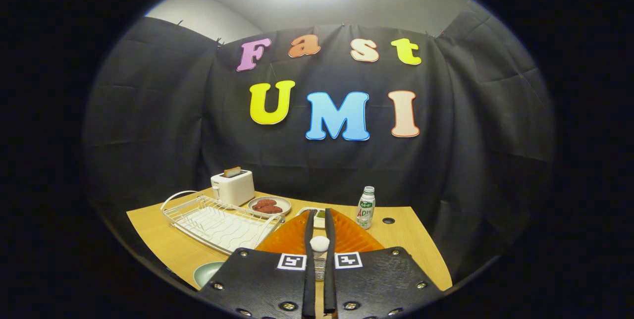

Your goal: Take the plate from the dish rack, then take the spoon from the basket and place it into the plate.

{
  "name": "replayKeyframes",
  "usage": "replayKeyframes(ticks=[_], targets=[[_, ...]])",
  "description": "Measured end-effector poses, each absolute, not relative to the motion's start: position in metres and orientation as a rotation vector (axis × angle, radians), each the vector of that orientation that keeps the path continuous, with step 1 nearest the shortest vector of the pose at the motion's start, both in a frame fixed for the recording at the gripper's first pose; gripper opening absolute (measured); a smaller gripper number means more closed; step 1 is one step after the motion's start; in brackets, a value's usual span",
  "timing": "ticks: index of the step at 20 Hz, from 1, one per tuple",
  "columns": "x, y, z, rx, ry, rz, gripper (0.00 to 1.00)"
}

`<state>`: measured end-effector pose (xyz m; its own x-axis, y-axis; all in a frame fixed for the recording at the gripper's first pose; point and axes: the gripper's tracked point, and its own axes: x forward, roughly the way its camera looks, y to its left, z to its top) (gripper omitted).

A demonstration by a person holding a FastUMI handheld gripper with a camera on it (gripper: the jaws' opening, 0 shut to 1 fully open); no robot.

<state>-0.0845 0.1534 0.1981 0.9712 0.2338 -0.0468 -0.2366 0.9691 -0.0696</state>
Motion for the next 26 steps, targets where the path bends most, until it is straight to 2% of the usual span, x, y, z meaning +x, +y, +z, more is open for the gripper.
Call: replayKeyframes(ticks=[15, 26], targets=[[-0.119, 0.222, 0.150, -0.052, 0.201, 0.386, 0.07], [-0.103, 0.274, 0.122, -0.089, 0.273, 0.481, 0.07]])
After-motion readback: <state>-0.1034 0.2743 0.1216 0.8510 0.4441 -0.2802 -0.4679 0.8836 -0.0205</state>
